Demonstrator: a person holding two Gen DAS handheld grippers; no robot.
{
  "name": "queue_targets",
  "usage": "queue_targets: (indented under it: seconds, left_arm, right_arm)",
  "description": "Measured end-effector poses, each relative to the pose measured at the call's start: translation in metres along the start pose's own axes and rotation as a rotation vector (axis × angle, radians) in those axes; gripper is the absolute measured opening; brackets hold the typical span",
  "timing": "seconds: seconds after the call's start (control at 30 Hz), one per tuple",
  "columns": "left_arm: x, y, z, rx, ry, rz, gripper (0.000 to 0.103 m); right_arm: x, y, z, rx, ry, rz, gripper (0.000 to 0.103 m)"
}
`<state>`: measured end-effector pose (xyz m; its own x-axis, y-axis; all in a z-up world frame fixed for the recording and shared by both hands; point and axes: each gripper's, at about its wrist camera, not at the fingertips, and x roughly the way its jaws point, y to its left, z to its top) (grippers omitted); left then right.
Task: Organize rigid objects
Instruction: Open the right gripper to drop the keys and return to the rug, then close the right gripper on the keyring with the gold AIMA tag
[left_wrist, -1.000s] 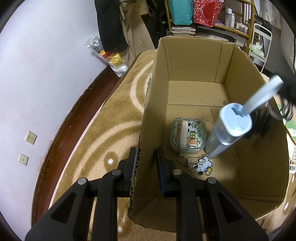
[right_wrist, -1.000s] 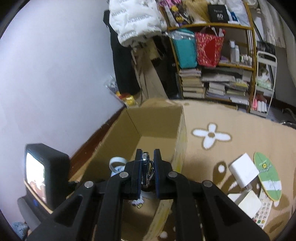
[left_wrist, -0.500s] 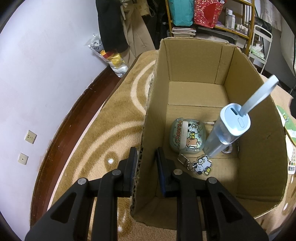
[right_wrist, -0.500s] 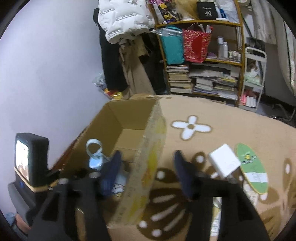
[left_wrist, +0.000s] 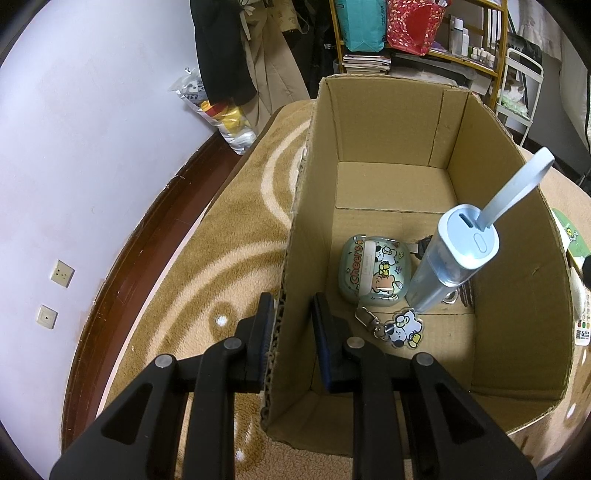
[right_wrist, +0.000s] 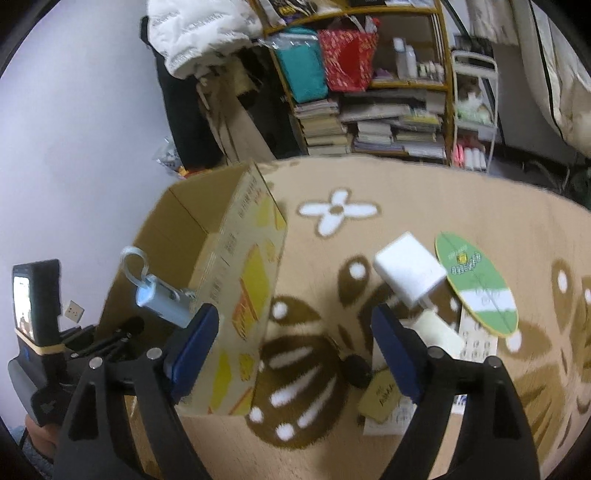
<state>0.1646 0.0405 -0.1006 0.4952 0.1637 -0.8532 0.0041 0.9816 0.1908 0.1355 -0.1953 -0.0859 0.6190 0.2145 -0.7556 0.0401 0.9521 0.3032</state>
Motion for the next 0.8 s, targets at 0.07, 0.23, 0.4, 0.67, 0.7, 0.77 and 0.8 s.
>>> queue_targets:
  seconds: [0.07, 0.23, 0.4, 0.67, 0.7, 0.77, 0.8]
  left_arm:
    - [0.0, 0.0, 0.0, 0.0, 0.0, 0.0, 0.021]
    - [0.0, 0.0, 0.0, 0.001, 0.0, 0.001, 0.021]
    - [0.0, -0.001, 0.0, 0.003, -0.001, 0.001, 0.021]
    - [0.001, -0.001, 0.0, 0.004, -0.002, 0.003, 0.021]
    - [0.001, -0.001, 0.0, 0.004, -0.002, 0.003, 0.021]
    - [0.001, -0.001, 0.0, 0.004, -0.002, 0.003, 0.021]
    - [0.001, -0.001, 0.0, 0.005, -0.002, 0.003, 0.021]
  right_arm:
    - [0.005, -0.006, -0.004, 0.02, 0.031, -0.009, 0.089]
    - [0.015, -0.018, -0.009, 0.044, 0.093, -0.039, 0.089]
    - [0.028, -0.035, -0.014, 0.105, 0.165, -0.03, 0.069]
    - [0.04, -0.051, -0.022, 0.177, 0.242, -0.058, 0.049]
    - [0.042, -0.053, -0.022, 0.178, 0.247, -0.06, 0.049]
    - [0.042, -0.054, -0.023, 0.174, 0.251, -0.073, 0.043]
    - [0.042, -0.055, -0.023, 0.182, 0.249, -0.079, 0.043]
